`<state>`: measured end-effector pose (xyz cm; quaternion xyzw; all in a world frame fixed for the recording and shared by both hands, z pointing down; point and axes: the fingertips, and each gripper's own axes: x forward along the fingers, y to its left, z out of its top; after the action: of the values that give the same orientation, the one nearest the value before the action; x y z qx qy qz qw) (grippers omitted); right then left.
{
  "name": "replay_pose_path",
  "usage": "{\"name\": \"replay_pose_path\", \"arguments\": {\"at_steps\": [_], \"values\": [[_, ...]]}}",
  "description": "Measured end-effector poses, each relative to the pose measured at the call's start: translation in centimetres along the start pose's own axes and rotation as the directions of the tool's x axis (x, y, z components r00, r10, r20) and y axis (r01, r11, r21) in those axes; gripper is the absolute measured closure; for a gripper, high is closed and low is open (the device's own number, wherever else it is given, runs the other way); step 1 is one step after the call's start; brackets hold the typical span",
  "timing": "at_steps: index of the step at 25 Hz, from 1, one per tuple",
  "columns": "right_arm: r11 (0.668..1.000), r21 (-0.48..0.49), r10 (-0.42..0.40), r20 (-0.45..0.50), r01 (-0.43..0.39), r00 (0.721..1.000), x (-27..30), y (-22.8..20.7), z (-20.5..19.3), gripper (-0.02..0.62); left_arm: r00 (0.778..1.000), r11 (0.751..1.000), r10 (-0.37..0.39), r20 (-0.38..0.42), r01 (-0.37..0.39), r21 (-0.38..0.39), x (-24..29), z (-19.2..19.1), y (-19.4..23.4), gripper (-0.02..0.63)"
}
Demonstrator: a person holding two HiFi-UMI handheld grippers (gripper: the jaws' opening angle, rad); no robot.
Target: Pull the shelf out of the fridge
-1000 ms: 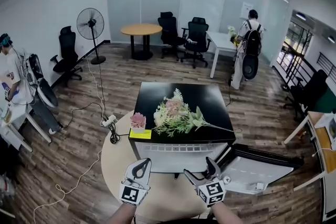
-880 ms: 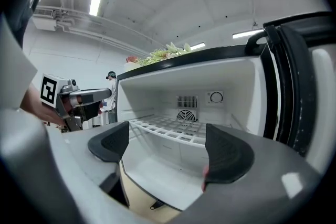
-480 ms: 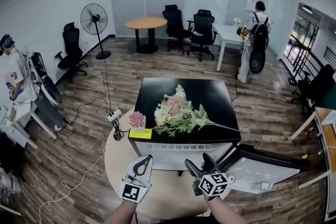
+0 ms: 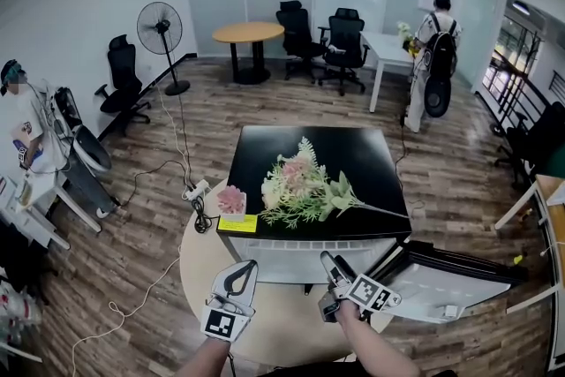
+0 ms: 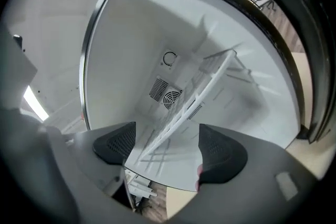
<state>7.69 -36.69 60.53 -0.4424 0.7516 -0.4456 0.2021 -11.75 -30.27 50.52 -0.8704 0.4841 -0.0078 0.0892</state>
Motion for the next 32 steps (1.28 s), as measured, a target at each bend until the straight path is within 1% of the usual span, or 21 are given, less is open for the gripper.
{"name": "replay_pose_path", "arguments": {"at_steps": [4,7,10,13,19,24,28,32], "values": [[0.994,0.11,0.02,0.017,-0.021,1.0,0.8,-0.5,0.0,0.225,1.0,1.0,-0.001,-0.008,0.001,0.006,-0.1,-0.1,0.1,0.606],[0.975,0.221,0.01,0.019,-0.014,1.0,1.4,-1.0,-0.3,0.244,1.0,1.0,-0.009,-0.012,0.01,0.017,-0.3,0.0,-0.2,0.606],[0.961,0.277,0.017,0.018,-0.022,1.0,2.5,-1.8,-0.6,0.276,1.0,1.0,-0.007,-0.018,0.007,0.014,-0.4,0.0,-0.1,0.606],[0.938,0.346,0.009,0.017,-0.014,1.0,3.0,-2.7,-1.0,0.295,1.0,1.0,-0.001,-0.018,0.001,0.02,-0.8,0.1,0.1,0.606],[0.915,0.403,0.01,0.029,-0.021,1.0,3.9,-3.3,-0.7,0.328,1.0,1.0,0.0,-0.025,0.0,0.024,-1.6,0.0,0.1,0.606],[0.887,0.461,-0.021,0.032,0.004,0.999,4.7,-3.9,-0.6,0.351,0.999,1.0,-0.001,-0.033,0.002,0.023,-2.0,-0.2,-0.1,0.606],[0.866,0.501,-0.017,0.042,-0.007,0.999,5.4,-4.4,-0.5,0.365,0.999,1.0,-0.001,-0.036,0.002,0.024,-2.1,-0.3,-0.2,0.606],[0.859,0.512,-0.021,0.044,-0.005,0.999,5.9,-4.4,-0.3,0.388,0.999,1.0,0.004,-0.038,-0.003,0.019,-2.3,-0.3,-0.2,0.606]]}}
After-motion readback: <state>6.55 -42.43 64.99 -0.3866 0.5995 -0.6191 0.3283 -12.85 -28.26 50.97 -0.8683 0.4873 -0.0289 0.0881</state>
